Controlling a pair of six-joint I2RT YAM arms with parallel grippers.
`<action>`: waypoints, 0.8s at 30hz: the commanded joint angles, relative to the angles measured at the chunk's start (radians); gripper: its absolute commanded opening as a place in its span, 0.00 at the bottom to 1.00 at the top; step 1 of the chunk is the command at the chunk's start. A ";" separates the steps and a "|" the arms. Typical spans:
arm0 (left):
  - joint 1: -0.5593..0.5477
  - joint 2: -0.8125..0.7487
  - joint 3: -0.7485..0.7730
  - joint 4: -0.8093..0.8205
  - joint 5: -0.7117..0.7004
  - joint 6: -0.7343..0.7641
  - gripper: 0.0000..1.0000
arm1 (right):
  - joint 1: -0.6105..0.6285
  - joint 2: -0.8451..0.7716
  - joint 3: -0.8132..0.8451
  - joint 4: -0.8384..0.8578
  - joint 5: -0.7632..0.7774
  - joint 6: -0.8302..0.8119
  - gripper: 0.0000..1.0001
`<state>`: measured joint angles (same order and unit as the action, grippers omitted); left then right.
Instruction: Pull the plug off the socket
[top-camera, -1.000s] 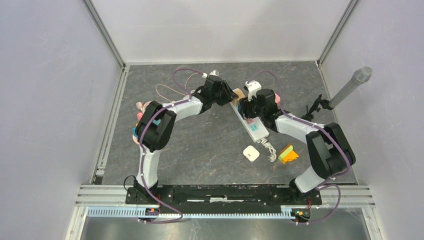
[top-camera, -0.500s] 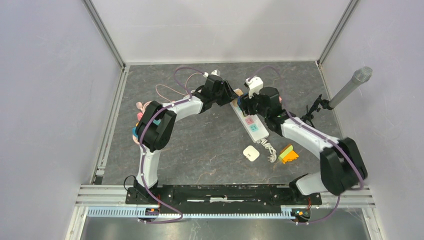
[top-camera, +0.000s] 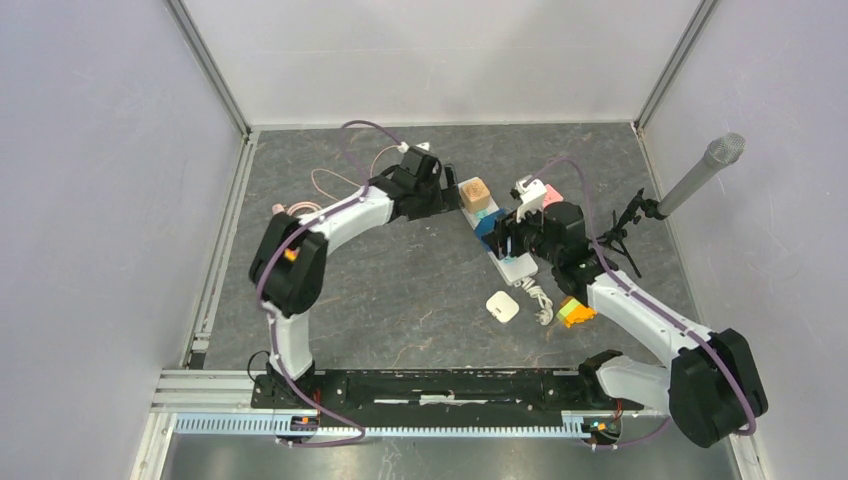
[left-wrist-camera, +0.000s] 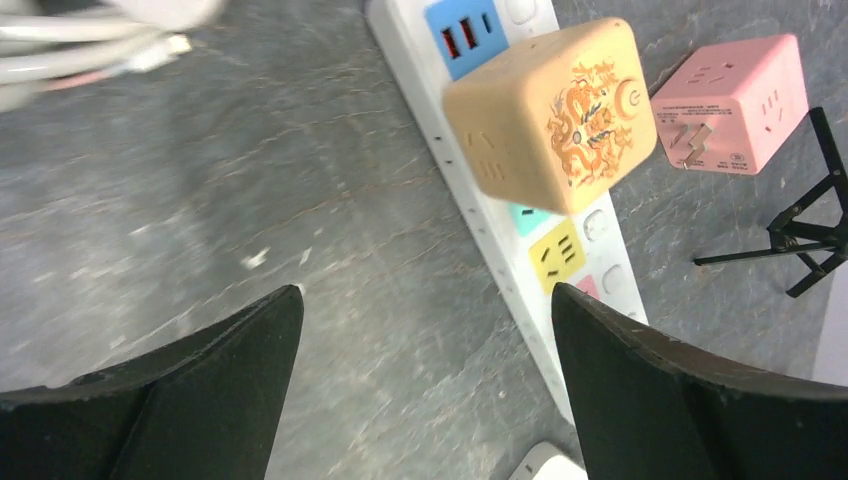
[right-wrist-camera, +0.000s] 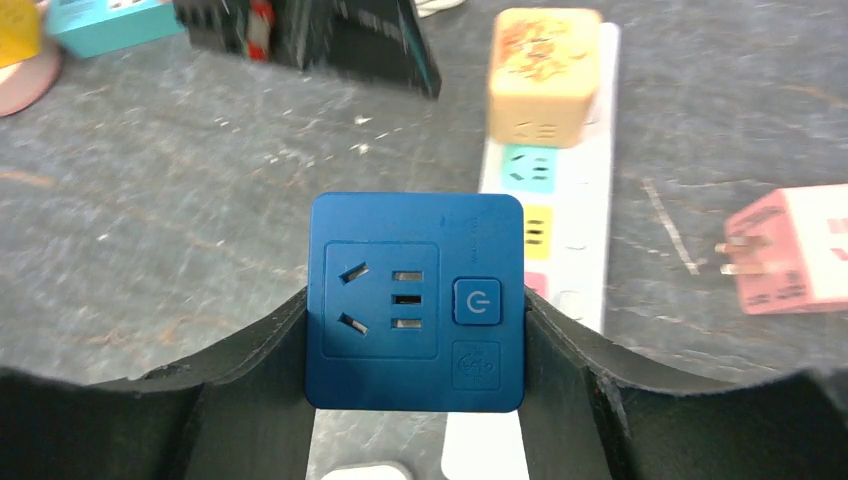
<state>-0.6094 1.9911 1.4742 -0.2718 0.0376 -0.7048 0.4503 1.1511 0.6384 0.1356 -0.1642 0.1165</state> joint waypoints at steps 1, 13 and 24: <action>0.018 -0.232 -0.068 -0.078 -0.172 0.077 1.00 | 0.001 -0.050 -0.019 0.058 -0.191 0.045 0.00; 0.023 -0.524 -0.241 -0.115 -0.267 0.119 1.00 | 0.143 0.038 -0.274 0.374 -0.482 0.299 0.18; 0.023 -0.513 -0.254 -0.074 -0.223 0.113 1.00 | 0.227 0.134 -0.284 0.309 -0.396 0.223 0.41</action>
<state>-0.5865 1.4845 1.2156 -0.3729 -0.1902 -0.6262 0.6548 1.2457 0.3283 0.4175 -0.5823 0.3847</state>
